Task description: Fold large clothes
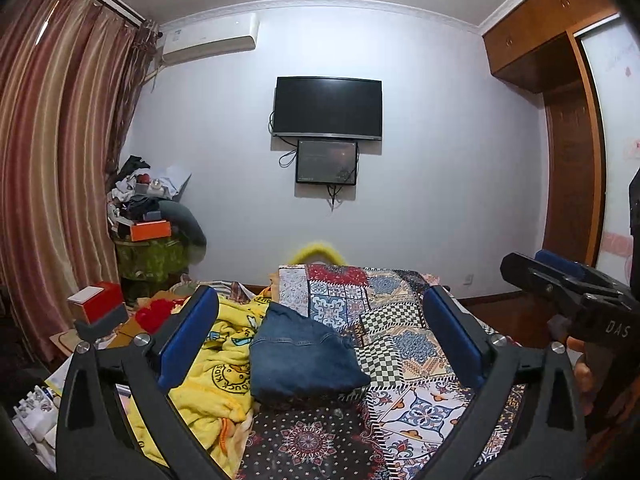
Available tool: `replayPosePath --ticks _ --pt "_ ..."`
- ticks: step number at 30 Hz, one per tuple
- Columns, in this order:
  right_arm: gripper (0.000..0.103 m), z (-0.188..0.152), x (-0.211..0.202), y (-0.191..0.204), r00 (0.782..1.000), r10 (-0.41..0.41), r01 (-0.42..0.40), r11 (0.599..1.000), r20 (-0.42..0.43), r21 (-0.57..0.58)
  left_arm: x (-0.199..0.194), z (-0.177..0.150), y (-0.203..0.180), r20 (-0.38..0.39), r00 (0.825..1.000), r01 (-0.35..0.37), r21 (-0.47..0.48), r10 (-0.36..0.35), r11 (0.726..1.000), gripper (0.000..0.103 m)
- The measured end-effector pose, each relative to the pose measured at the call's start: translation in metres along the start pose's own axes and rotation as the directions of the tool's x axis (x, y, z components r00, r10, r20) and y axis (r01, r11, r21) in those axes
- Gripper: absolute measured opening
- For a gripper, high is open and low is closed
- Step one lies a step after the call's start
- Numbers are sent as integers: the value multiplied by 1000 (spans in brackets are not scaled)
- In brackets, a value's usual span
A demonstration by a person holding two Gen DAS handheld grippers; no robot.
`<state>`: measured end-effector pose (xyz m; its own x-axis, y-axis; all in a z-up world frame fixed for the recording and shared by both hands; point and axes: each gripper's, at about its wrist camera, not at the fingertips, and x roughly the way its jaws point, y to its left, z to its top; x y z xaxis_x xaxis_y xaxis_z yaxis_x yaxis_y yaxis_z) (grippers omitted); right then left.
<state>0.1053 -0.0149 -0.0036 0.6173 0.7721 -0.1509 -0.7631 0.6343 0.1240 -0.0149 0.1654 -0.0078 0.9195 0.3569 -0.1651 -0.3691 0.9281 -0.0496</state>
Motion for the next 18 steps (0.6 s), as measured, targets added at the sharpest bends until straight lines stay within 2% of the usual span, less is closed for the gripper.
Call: replayPosePath --ticks 4,18 --pt "103 -1 2 3 1000 -24 24 999 -5 -23 -1 -2 -5 1 1000 -4 8 4 1000 102" --pt "103 -10 -4 0 999 -25 24 999 -22 -23 6 -7 -1 -4 1000 -14 -1 14 1000 103"
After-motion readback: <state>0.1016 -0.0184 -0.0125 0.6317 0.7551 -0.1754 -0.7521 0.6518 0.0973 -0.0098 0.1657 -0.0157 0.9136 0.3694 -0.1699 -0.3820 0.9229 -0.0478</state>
